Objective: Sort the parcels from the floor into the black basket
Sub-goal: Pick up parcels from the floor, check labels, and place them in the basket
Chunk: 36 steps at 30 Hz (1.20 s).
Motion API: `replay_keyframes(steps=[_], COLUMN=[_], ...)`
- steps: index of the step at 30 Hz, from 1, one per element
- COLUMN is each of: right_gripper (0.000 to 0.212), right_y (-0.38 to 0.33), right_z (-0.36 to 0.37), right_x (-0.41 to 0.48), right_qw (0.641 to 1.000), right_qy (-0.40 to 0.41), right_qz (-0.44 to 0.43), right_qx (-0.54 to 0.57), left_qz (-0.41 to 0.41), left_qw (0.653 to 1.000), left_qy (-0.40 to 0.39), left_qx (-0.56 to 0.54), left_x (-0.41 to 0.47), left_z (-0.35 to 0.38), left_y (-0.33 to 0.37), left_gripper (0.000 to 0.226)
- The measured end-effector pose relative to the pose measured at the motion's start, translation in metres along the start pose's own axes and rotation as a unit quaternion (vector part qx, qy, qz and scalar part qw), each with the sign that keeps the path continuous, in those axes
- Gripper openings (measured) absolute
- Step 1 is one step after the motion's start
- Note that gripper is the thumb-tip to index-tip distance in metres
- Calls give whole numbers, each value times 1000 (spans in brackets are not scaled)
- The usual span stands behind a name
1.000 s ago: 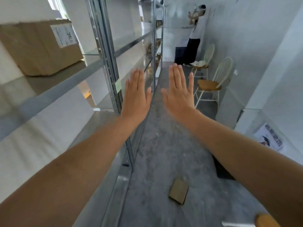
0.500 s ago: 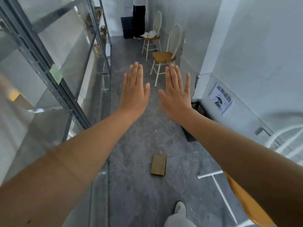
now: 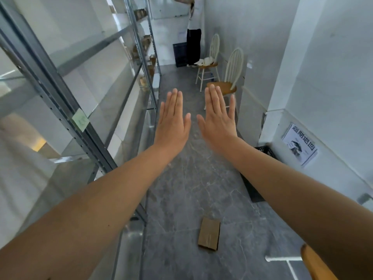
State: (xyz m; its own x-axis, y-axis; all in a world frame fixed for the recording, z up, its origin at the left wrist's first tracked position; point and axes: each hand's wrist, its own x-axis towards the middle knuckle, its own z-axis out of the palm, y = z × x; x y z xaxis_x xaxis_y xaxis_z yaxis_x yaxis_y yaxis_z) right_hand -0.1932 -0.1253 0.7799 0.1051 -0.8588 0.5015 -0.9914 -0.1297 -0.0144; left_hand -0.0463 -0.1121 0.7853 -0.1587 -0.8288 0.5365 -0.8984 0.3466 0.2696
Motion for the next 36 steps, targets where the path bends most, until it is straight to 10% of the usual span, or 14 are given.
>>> replay_keyframes(steps=[36], right_gripper=[69], right_y=[-3], right_z=[214], right_x=[74], right_qw=[974], right_qy=[-220], right_qz=[-50], right_qx=[3], left_qz=[-176], left_qw=[977], left_qy=[-88], left_qx=[-77], left_x=[60], left_z=[199], left_y=[-104], left_gripper=[61])
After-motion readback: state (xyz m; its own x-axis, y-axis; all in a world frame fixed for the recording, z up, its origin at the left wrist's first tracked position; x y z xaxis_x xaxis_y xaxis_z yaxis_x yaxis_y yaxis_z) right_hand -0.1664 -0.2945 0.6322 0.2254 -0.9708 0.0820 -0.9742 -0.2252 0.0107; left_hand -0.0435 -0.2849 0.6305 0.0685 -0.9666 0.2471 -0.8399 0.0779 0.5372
